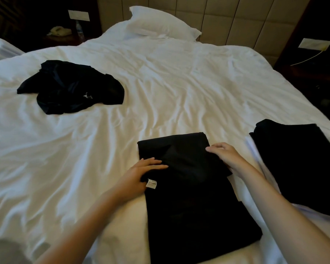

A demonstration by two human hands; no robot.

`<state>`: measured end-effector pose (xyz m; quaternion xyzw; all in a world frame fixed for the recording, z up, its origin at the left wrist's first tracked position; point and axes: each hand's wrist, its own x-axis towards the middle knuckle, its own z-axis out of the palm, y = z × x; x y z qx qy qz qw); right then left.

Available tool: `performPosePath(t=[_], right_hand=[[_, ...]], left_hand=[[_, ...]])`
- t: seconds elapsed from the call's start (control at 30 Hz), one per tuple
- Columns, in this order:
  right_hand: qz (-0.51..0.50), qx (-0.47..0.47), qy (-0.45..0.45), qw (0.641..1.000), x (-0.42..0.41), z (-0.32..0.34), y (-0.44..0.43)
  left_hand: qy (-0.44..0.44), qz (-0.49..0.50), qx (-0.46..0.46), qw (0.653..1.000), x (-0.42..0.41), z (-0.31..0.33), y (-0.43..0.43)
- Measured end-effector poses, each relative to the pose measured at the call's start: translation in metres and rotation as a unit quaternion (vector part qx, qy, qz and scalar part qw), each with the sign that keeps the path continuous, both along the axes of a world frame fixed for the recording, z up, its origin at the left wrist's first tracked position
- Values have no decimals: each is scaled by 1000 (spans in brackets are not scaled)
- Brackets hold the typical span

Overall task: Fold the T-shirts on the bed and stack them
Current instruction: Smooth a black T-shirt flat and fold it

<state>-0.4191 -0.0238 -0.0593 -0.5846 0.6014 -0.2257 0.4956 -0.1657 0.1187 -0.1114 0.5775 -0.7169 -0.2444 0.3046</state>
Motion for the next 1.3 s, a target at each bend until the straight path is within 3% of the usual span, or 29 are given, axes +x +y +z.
performPosePath(t=[0.13, 0.3, 0.43, 0.57, 0.77, 0.97, 1.1, 1.17, 1.3], right_hand=[[10, 10, 47, 999, -5, 4, 13], [-56, 5, 33, 998, -9, 1, 19], [-82, -8, 22, 996, -6, -8, 23], [-89, -43, 38, 994, -2, -10, 28], [-60, -84, 104, 989, 4, -9, 28], [-59, -69, 114, 989, 1, -9, 26], [-70, -47, 96, 992, 1, -8, 27], [-68, -33, 92, 993, 2, -4, 26], [-59, -44, 73, 995, 7, 7, 15]], left_hand=[[65, 54, -50, 995, -8, -7, 16], [57, 121, -132, 982, -14, -7, 32], [75, 161, -129, 976, -18, -6, 39], [130, 267, -114, 948, -24, 0, 39], [82, 293, -103, 947, -33, 6, 39], [61, 301, -176, 935, -28, 1, 42], [80, 292, -130, 944, -25, 7, 48], [126, 333, -93, 930, -23, 12, 49], [207, 349, 53, 913, -16, 31, 24]])
